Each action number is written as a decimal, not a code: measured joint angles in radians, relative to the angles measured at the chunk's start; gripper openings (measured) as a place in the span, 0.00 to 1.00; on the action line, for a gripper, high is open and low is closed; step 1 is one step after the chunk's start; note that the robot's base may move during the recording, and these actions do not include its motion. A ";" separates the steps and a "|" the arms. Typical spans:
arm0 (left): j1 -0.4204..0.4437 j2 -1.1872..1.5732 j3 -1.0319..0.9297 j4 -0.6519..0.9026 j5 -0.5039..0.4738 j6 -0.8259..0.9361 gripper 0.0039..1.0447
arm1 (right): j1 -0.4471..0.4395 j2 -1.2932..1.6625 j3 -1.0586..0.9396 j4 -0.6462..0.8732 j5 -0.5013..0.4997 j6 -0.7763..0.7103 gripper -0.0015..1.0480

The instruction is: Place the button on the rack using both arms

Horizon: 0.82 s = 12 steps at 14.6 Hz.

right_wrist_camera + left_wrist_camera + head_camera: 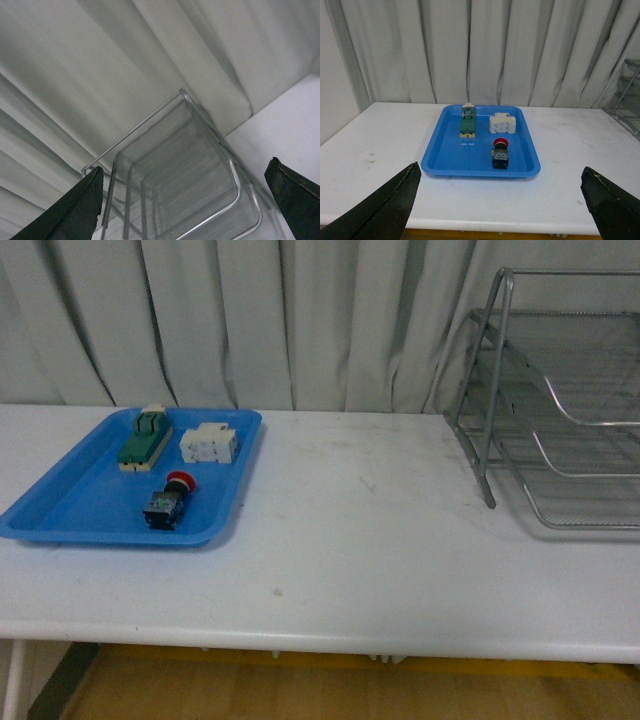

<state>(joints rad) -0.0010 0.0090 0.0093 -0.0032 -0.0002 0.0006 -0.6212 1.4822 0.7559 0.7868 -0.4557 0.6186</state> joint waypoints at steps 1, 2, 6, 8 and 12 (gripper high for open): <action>0.000 0.000 0.000 0.000 0.000 0.000 0.94 | -0.011 0.119 0.017 0.080 -0.035 0.131 0.94; 0.000 0.000 0.000 0.000 0.000 0.000 0.94 | -0.014 0.208 0.013 0.178 -0.056 0.259 0.94; 0.000 0.000 0.000 0.000 0.000 0.000 0.94 | 0.069 0.481 -0.063 0.498 -0.100 0.741 0.94; 0.000 0.000 0.000 0.000 0.000 0.000 0.94 | 0.121 0.572 -0.063 0.497 -0.082 0.881 0.94; 0.000 0.000 0.000 0.000 0.000 0.000 0.94 | 0.154 0.698 -0.011 0.498 -0.048 0.929 0.94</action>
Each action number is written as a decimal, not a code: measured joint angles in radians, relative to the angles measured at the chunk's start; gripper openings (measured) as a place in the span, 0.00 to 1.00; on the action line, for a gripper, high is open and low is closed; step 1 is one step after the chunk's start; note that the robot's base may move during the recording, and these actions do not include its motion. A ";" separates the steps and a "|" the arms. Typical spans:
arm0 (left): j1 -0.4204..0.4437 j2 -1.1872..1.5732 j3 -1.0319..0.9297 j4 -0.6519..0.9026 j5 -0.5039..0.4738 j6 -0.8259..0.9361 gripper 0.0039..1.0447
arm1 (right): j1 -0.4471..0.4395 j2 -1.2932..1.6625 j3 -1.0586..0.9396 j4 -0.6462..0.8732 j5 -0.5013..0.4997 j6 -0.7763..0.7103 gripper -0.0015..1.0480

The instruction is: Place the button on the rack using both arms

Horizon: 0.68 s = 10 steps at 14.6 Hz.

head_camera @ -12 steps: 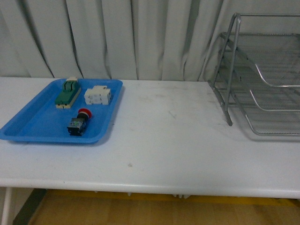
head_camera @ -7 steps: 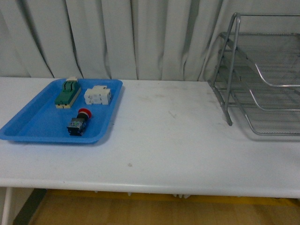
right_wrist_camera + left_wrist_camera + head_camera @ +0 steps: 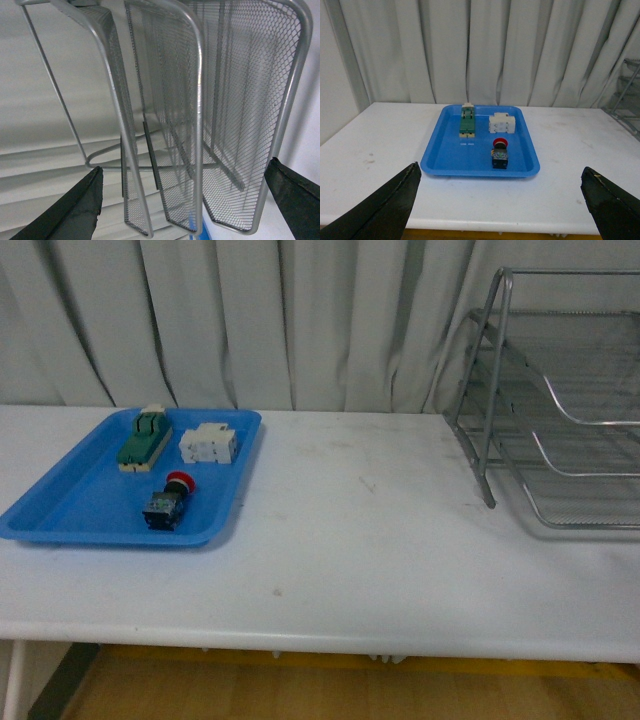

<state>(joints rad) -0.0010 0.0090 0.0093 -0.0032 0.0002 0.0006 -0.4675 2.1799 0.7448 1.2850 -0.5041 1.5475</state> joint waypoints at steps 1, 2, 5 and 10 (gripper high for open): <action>0.000 0.000 0.000 0.000 0.000 0.000 0.94 | 0.011 0.027 0.016 0.000 0.006 -0.003 0.94; 0.000 0.000 0.000 0.000 0.000 0.000 0.94 | 0.021 0.043 0.033 0.000 0.008 -0.012 0.94; 0.000 0.000 0.000 0.000 0.000 0.000 0.94 | 0.036 0.082 0.089 0.000 0.008 -0.055 0.94; 0.000 0.000 0.000 0.000 0.000 0.000 0.94 | 0.060 0.131 0.167 0.000 0.022 -0.102 0.94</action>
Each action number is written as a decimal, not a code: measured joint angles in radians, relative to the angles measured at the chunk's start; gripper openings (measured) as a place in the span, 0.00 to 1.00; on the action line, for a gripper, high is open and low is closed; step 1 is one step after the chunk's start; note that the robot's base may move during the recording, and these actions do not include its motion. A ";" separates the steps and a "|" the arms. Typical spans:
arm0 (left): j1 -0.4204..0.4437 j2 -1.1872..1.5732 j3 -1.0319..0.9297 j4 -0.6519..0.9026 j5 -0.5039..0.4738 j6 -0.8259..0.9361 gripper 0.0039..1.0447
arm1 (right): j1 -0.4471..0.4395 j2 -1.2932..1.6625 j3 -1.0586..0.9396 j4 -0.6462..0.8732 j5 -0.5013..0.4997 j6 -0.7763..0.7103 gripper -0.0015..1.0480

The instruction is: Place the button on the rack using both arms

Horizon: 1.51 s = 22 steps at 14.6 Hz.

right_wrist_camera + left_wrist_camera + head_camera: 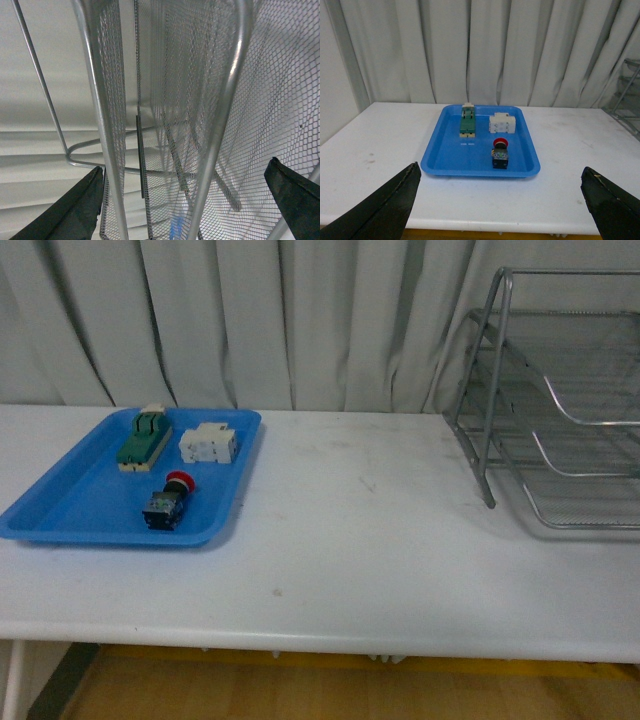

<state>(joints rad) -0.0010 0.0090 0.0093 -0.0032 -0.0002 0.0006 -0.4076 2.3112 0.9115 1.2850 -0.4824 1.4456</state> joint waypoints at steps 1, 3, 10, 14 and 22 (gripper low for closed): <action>0.000 0.000 0.000 0.000 0.000 0.000 0.94 | 0.010 0.005 0.010 0.003 0.000 -0.008 0.94; 0.000 0.000 0.000 0.000 0.000 0.000 0.94 | 0.024 0.015 0.016 0.001 -0.001 -0.023 0.94; 0.000 0.000 0.000 0.000 0.000 0.000 0.94 | 0.036 0.063 0.055 0.000 -0.002 -0.051 0.94; 0.000 0.000 0.000 0.000 0.000 0.000 0.94 | 0.048 0.076 0.104 -0.001 -0.001 -0.076 0.65; 0.000 0.000 0.000 0.000 0.000 0.000 0.94 | 0.044 0.106 0.084 0.013 -0.010 -0.044 0.04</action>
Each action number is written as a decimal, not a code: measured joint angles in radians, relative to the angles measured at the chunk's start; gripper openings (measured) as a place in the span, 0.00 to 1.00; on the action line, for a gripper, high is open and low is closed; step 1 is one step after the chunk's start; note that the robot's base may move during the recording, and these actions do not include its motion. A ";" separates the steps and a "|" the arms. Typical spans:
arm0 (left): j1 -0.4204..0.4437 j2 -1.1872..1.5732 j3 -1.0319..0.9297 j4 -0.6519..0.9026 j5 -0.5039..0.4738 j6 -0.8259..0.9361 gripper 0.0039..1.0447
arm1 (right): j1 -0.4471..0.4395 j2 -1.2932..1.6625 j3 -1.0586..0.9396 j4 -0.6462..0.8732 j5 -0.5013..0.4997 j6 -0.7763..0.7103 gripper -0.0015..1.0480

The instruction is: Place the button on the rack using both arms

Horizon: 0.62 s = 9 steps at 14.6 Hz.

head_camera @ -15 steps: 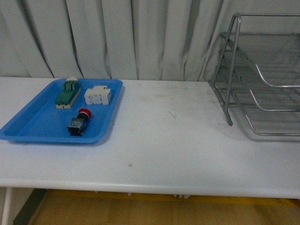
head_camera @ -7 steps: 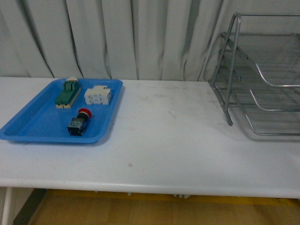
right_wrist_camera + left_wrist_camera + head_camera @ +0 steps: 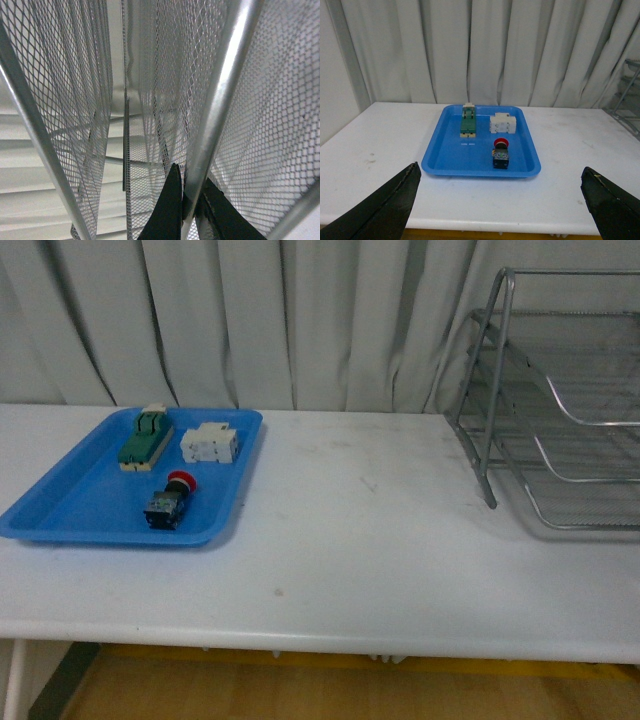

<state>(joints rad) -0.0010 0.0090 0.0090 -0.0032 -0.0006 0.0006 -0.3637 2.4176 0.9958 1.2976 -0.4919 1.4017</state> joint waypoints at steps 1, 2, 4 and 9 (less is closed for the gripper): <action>0.000 0.000 0.000 0.000 0.000 0.000 0.94 | -0.009 -0.006 -0.030 0.009 -0.013 -0.004 0.04; 0.000 0.000 0.000 0.000 0.000 0.000 0.94 | -0.018 -0.020 -0.059 0.011 -0.030 -0.009 0.04; 0.000 0.000 0.000 0.000 0.000 0.000 0.94 | -0.039 -0.047 -0.138 0.020 -0.079 -0.044 0.04; 0.000 0.000 0.000 0.000 0.000 0.000 0.94 | -0.119 -0.139 -0.340 0.020 -0.221 -0.158 0.04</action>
<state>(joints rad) -0.0010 0.0090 0.0093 -0.0032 -0.0002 0.0006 -0.4831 2.2787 0.6563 1.3178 -0.7128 1.2442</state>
